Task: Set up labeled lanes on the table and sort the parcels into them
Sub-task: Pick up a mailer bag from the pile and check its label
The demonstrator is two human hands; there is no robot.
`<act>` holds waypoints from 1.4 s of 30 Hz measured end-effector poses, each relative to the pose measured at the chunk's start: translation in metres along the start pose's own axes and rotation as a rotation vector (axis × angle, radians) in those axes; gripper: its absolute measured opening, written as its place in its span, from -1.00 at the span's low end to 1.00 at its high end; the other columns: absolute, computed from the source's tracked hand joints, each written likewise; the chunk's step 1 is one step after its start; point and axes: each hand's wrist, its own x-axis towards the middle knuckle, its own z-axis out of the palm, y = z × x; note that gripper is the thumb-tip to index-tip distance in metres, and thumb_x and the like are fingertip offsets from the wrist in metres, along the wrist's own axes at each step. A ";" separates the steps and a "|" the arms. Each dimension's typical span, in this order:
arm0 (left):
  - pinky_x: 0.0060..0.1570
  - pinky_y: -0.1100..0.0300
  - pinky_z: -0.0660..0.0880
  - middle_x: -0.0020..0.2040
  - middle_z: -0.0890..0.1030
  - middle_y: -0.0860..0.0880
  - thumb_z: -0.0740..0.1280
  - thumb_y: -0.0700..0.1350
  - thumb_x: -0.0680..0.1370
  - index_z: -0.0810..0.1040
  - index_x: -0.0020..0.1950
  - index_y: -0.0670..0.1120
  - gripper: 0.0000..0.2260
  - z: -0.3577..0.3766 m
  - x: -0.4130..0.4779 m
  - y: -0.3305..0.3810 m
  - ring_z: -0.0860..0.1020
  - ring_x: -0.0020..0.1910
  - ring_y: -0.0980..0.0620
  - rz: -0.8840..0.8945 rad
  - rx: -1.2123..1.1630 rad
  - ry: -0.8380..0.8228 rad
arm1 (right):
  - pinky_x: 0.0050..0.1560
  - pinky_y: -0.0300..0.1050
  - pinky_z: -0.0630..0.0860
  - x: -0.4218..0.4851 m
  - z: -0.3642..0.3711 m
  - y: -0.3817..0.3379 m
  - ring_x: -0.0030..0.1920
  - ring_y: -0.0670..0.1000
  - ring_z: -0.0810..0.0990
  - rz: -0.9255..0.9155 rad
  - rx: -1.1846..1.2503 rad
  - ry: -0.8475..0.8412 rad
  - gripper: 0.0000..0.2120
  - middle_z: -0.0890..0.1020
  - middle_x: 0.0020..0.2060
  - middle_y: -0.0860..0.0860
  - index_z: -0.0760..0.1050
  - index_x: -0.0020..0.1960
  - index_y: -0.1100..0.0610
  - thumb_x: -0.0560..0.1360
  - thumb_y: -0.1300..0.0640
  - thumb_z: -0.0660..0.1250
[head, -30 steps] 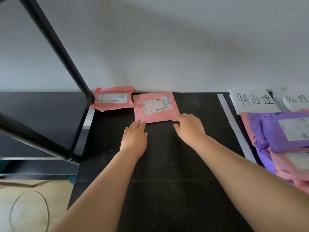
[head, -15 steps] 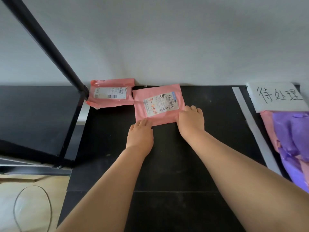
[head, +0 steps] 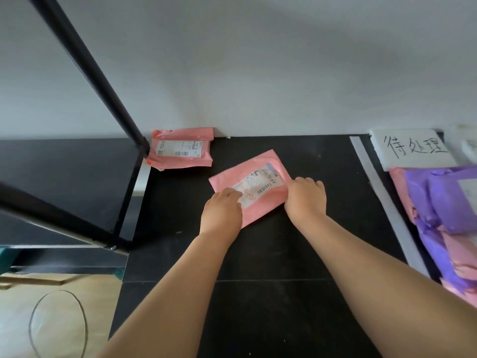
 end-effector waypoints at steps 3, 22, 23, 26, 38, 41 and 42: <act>0.27 0.11 0.43 0.39 0.47 0.02 0.18 -0.17 0.65 0.47 0.42 -0.02 -0.66 -0.018 -0.011 0.009 0.44 0.32 0.01 -0.056 -0.067 0.055 | 0.19 -0.02 0.41 -0.024 -0.014 0.010 0.07 0.06 0.53 0.038 0.098 0.112 -0.75 0.57 -0.03 0.00 0.53 0.22 0.08 0.57 0.20 0.26; -0.30 0.34 0.38 -0.08 0.63 0.13 0.28 0.11 0.61 0.62 0.19 0.00 -0.73 -0.134 -0.147 0.041 0.56 -0.16 0.16 -0.095 -0.586 0.338 | 0.05 -0.06 0.30 -0.210 -0.141 0.012 -0.13 0.07 0.60 -0.039 0.488 0.851 -0.90 0.67 -0.18 -0.03 0.67 -0.07 0.09 0.46 0.26 0.46; -0.30 0.34 0.38 -0.09 0.62 0.14 0.31 0.10 0.59 0.62 0.17 -0.01 -0.74 -0.137 -0.155 0.043 0.56 -0.17 0.17 -0.102 -0.592 0.350 | 0.05 -0.08 0.28 -0.219 -0.143 0.012 -0.12 0.07 0.60 -0.030 0.495 0.866 -0.89 0.67 -0.18 -0.03 0.67 -0.07 0.09 0.46 0.26 0.46; -0.24 0.30 0.42 -0.06 0.63 0.12 0.37 0.05 0.56 0.64 0.11 -0.02 -0.79 -0.143 -0.178 0.046 0.59 -0.09 0.10 -0.093 -0.569 0.375 | 0.06 -0.10 0.24 -0.245 -0.145 0.013 -0.09 0.07 0.61 0.006 0.523 0.887 -0.88 0.68 -0.15 -0.04 0.67 -0.05 0.08 0.46 0.27 0.46; -0.34 0.37 0.33 -0.21 0.59 0.18 0.40 -0.02 0.57 0.71 0.07 -0.03 -0.84 -0.174 -0.267 0.067 0.50 -0.28 0.23 -0.069 -0.690 0.471 | 0.04 -0.03 0.39 -0.309 -0.159 0.027 -0.03 0.09 0.59 0.035 0.673 0.920 -0.87 0.63 -0.09 -0.04 0.62 0.00 0.10 0.49 0.27 0.43; -0.33 0.36 0.35 -0.21 0.60 0.20 0.39 0.00 0.57 0.70 0.07 -0.03 -0.83 -0.179 -0.285 0.080 0.49 -0.28 0.25 -0.121 -0.769 0.493 | 0.01 0.04 0.55 -0.332 -0.168 0.035 -0.02 -0.02 0.56 0.039 0.833 0.886 -0.86 0.54 -0.09 -0.15 0.59 0.08 0.09 0.52 0.21 0.41; -0.33 0.36 0.34 -0.24 0.57 0.22 0.39 0.01 0.57 0.70 0.05 -0.02 -0.84 -0.179 -0.289 0.086 0.49 -0.29 0.25 -0.134 -0.802 0.497 | 0.02 0.03 0.57 -0.340 -0.169 0.037 -0.03 -0.06 0.55 0.037 0.857 0.885 -0.86 0.52 -0.09 -0.18 0.59 0.09 0.08 0.53 0.19 0.41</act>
